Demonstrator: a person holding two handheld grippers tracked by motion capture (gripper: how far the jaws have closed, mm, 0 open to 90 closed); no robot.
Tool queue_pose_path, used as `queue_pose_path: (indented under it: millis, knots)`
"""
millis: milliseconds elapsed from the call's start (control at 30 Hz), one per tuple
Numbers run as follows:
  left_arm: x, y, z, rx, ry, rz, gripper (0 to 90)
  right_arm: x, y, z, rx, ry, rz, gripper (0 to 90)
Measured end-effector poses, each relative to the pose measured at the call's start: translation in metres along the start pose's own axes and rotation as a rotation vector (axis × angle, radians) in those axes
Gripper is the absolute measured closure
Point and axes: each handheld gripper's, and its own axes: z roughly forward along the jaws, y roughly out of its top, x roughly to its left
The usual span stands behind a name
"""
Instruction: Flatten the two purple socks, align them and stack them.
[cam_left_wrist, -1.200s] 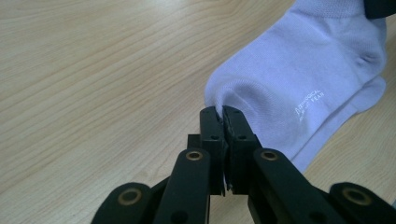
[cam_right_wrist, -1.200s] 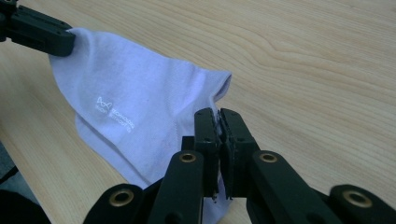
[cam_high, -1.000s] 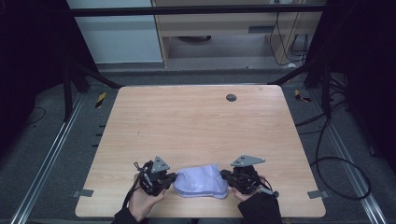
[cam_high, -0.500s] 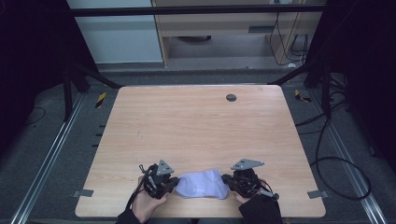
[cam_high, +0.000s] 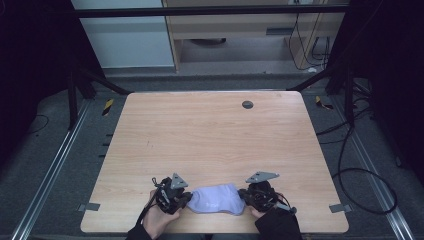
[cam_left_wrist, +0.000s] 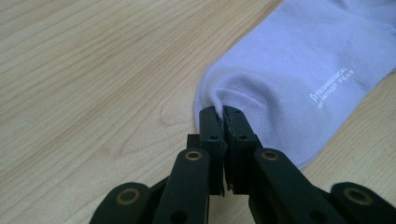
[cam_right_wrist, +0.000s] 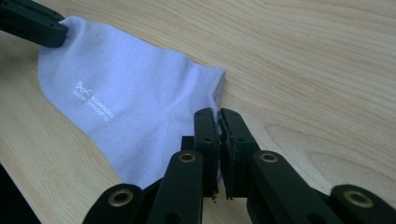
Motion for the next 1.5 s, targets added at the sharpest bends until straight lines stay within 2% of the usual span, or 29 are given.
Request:
queue_pose_path:
  millis: [133,233,400,533,700,800,1067,1333,1433,1500]
  knots:
    - [0.000,-0.001,0.000,-0.006,0.001,-0.003,84.8,-0.001,-0.002,0.004,0.013,-0.009,-0.008,84.4]
    - [0.001,0.000,-0.004,-0.029,0.015,-0.004,76.9,-0.001,-0.002,0.003,0.004,-0.013,-0.013,79.7]
    - [-0.002,0.007,-0.017,-0.129,0.033,-0.006,69.6,-0.001,0.001,-0.005,-0.066,-0.019,-0.032,73.8]
    - [-0.007,0.011,-0.017,-0.174,0.036,0.013,72.8,0.003,0.001,-0.006,-0.096,0.010,-0.058,77.6]
    - [-0.017,0.015,-0.005,-0.176,0.020,0.054,81.1,0.009,0.000,-0.002,-0.089,0.043,-0.089,85.7]
    - [-0.021,0.014,0.004,-0.147,0.009,0.070,83.6,0.011,-0.003,-0.001,-0.083,0.061,-0.092,88.9]
    - [-0.029,0.009,0.017,-0.082,-0.011,0.107,84.7,0.011,-0.013,0.010,-0.012,0.039,-0.085,90.0]
    - [-0.031,0.008,0.019,-0.089,-0.003,0.116,84.3,0.005,-0.013,0.010,-0.015,0.022,-0.076,90.0]
    - [-0.030,0.008,0.016,-0.105,-0.012,0.114,81.2,0.005,-0.012,0.009,-0.017,0.029,-0.079,90.0]
    - [-0.028,0.010,0.010,-0.128,-0.014,0.111,79.9,0.005,-0.010,0.006,-0.041,0.040,-0.067,89.1]
